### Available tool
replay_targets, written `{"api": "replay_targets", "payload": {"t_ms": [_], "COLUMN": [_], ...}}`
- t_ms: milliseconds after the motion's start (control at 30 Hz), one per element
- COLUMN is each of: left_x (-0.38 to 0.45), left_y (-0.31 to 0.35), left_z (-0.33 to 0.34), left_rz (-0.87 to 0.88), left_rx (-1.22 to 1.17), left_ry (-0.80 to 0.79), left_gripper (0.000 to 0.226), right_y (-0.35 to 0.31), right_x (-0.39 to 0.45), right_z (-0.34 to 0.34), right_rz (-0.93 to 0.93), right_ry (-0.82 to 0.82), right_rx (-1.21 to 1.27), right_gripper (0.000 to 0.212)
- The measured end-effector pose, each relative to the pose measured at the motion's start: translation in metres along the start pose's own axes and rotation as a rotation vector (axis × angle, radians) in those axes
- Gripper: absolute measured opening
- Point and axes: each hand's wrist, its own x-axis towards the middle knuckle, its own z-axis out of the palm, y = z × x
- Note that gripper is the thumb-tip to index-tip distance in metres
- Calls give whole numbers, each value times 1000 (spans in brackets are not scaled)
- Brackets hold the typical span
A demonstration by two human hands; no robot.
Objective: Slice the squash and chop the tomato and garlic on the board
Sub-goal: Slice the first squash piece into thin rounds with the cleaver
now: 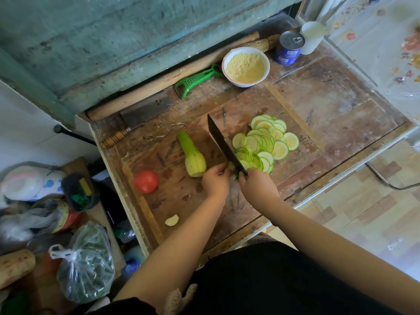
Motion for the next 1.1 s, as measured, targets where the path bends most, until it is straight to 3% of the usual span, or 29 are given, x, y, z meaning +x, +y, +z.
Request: {"api": "replay_targets", "payload": {"t_ms": [200, 500, 1100], "left_x": [-4, -3, -3], "left_y": [-1, -1, 1], "left_z": [-1, 0, 1], "left_rz": [11, -58, -63], "left_rx": [32, -71, -90], "left_ry": [-26, 39, 45], "left_gripper": [33, 13, 14], "right_y": [5, 19, 22], "right_x": [-5, -27, -32], "right_z": [-10, -18, -15], "right_rz": [-29, -67, -83], "right_ry": [51, 83, 90], "right_rx": [98, 62, 66], "right_gripper": [32, 35, 35]}}
